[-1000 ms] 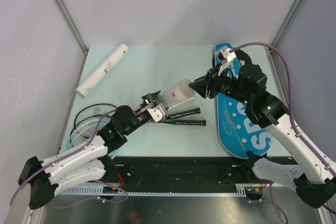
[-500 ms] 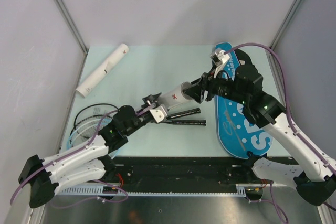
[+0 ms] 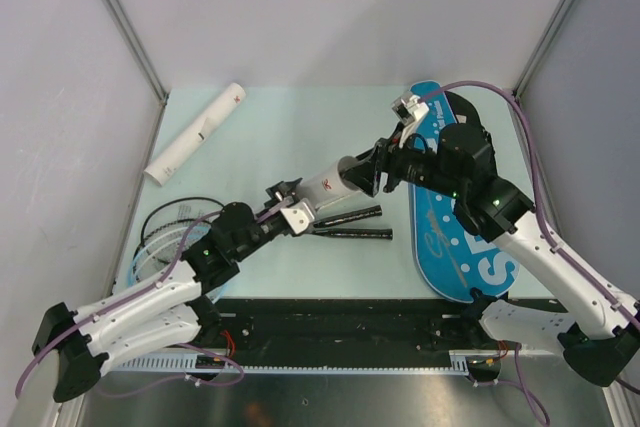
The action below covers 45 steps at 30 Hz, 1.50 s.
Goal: Pack up the badminton gear
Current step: Close the lid on the shuttle tube, then place the shuttle tube at the center of the board.
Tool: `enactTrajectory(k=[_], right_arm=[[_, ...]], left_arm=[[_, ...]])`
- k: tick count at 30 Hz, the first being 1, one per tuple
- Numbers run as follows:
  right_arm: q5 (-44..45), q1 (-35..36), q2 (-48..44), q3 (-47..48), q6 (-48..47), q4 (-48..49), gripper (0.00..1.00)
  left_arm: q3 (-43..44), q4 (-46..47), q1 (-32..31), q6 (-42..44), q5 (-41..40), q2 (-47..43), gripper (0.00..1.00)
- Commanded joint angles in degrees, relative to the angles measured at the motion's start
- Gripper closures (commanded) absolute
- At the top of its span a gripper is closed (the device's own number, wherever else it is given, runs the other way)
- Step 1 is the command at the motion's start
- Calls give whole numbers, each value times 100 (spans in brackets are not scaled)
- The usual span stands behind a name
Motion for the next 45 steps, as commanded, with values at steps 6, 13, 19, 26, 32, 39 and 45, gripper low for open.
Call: enactTrajectory(k=[6,13,19,26,32,39,45], right_arm=[[-57,-1278,-903,-247,1166,1045,12],[1471,-2291,-1608,-282,1039,205,0],[1078,-2291,-1335,-852,810,-509,0],[927,-2326,-1115,-1380,564,-623,0],[980,-2563,-354,-1689,607,-614,0],[1094,-3142,668,-1724,1222,-342,0],[1208,-4092,1677,-1724,1267,61,0]], left_arm=[[1246,272,-73,245,-1217,500,90],[2988,-1154,708,483,-2478,2398,86],[3762,-1252,1604,1484,-2837,4052,83],[4825,-1190,2545,2162,-2960,6056,84],[5458,-1199,2845,2452,-2794,6910,64],[6029,-1199,3100,2294,-2740,7727,61],[6267,-1217,3249,1899,-2556,8035,35]])
